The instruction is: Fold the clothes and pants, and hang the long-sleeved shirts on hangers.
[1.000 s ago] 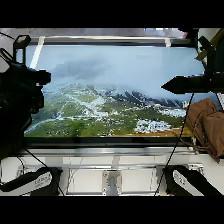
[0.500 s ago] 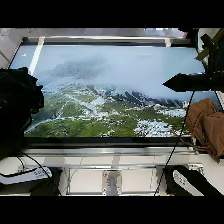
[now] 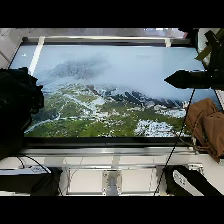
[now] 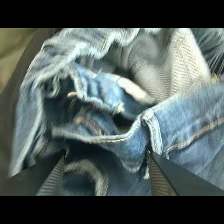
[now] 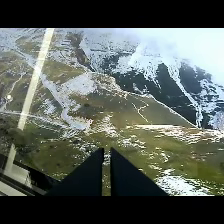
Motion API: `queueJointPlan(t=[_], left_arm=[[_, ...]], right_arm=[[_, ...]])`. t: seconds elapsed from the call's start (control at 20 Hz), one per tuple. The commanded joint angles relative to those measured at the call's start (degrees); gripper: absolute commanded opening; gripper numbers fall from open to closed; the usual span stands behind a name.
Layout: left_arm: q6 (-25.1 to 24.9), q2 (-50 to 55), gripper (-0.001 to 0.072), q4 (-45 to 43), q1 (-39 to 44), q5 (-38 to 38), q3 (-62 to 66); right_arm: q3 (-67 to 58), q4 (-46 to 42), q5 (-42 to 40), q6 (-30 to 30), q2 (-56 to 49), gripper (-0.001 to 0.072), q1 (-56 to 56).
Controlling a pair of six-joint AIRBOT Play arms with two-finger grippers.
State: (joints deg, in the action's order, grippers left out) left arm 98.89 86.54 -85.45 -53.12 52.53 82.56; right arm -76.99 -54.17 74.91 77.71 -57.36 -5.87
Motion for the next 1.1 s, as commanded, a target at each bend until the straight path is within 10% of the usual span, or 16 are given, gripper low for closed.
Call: queueJointPlan(t=[0.0, 0.15, 0.2, 0.25, 0.45, 0.75, 1.05], left_arm=[[-0.1, 2.4, 0.0567, 8.3, -0.1, -7.8, 0.1], [-0.3, 4.4, 0.0456, 14.7, 0.5, -10.4, 0.1], [-0.4, 4.8, 0.0151, 14.8, 0.6, -10.3, 0.1], [-2.3, 4.9, 0.0011, 15.1, 0.7, -9.7, 0.1], [-11.9, 0.4, 0.0012, 23.5, 0.7, -5.4, 0.1], [-41.0, -17.6, 0.0012, 65.6, 9.7, 12.1, 0.1], [-41.3, -22.5, 0.0011, 66.0, 48.6, 8.6, 0.0]], right_arm=[[0.0, 0.0, -0.9, 2.6, 0.0, 0.0082, 0.1], [0.0, -0.1, -1.2, 2.8, 0.0, 0.0082, 0.1], [0.0, -0.1, -1.4, 2.8, 0.0, 0.0082, 0.1], [0.0, -0.1, -1.5, 2.8, 0.0, 0.0082, 0.1], [-0.1, -0.3, -1.2, 2.8, 0.2, 0.0082, -0.2], [-8.0, -10.3, 10.0, 2.8, 0.2, 0.0083, -0.2], [-21.1, -34.7, 18.0, 2.2, 0.2, 0.0082, -0.2]])
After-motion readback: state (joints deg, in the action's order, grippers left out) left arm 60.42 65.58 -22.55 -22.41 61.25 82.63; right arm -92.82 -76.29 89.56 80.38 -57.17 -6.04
